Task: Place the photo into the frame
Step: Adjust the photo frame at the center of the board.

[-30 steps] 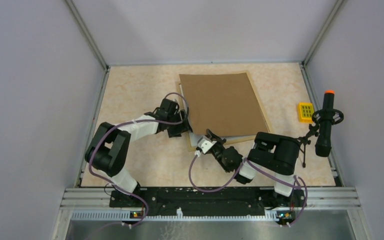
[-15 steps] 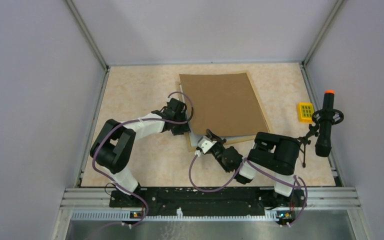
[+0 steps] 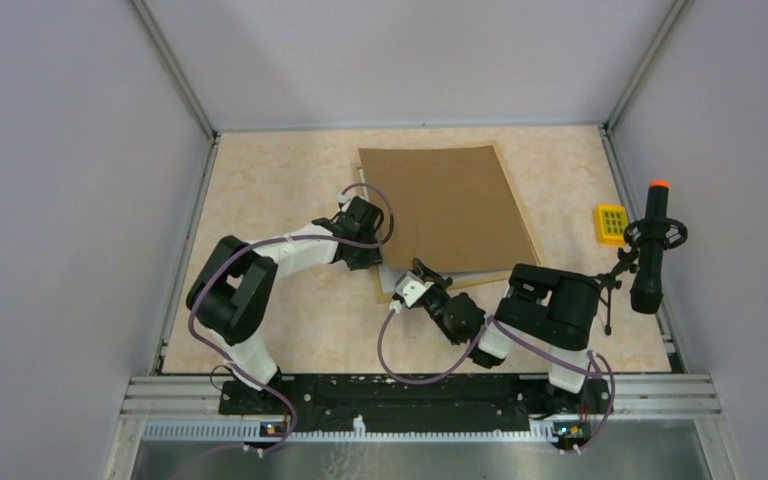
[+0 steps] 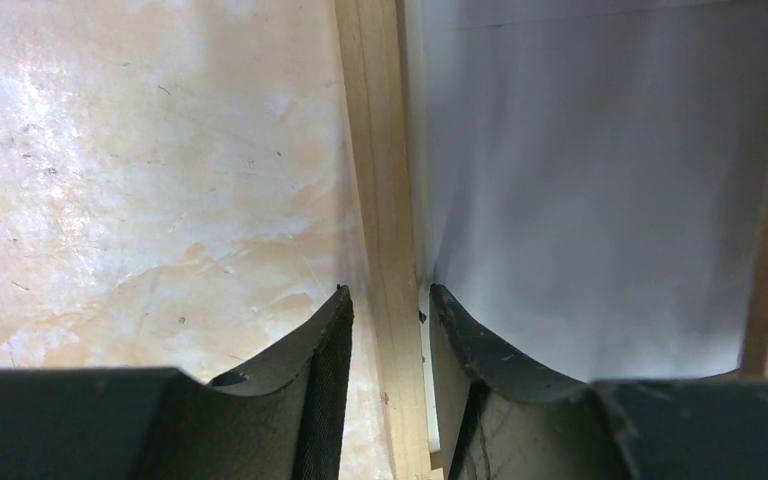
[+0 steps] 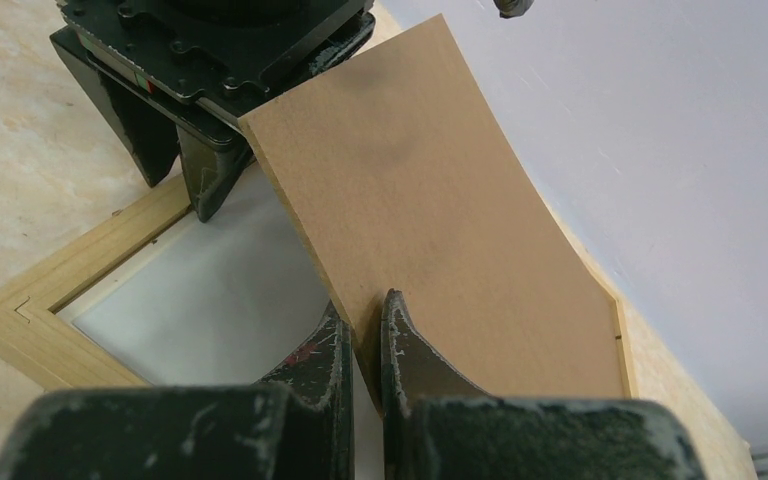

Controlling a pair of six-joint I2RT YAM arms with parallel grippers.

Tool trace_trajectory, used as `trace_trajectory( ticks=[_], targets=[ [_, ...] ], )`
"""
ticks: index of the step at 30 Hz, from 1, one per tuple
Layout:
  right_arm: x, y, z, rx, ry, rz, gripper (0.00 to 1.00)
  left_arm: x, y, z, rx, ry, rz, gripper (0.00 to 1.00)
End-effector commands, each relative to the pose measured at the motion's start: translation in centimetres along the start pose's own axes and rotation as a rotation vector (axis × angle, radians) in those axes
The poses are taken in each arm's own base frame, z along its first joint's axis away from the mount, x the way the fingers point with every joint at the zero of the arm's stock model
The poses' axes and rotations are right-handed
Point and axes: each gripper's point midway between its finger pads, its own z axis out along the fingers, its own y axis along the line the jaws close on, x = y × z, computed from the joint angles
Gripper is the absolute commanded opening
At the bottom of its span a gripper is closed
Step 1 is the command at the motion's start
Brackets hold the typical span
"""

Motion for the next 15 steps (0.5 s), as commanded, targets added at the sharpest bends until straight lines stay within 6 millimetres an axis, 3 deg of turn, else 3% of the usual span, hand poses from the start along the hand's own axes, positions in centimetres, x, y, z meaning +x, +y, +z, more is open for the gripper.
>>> trace_trajectory(
  ticks=[1,6,9,12,15],
  targets=[
    [-2.7,-2.4,0.2,0.139,-0.112,0.37,0.0,4.1,4.0,1.0,-0.167,0.125,0.029,0.39],
    [-2.8,-2.5,0.2,0.14,-0.115,0.37,0.0,4.4,4.7,1.4,-0.201,0.127,0.038,0.37],
    [-2.8,-2.6,0.2,0.141,-0.115,0.366,0.0,4.6,5.0,1.5,-0.217,0.135,0.044,0.25],
    [-2.8,-2.6,0.3,0.143,-0.115,0.363,0.0,4.7,4.9,1.6,-0.196,0.135,0.059,0.0],
    [-2.7,-2.6,0.2,0.144,-0.112,0.362,0.0,5.0,4.5,1.7,-0.159,0.143,0.071,0.0]
  ],
)
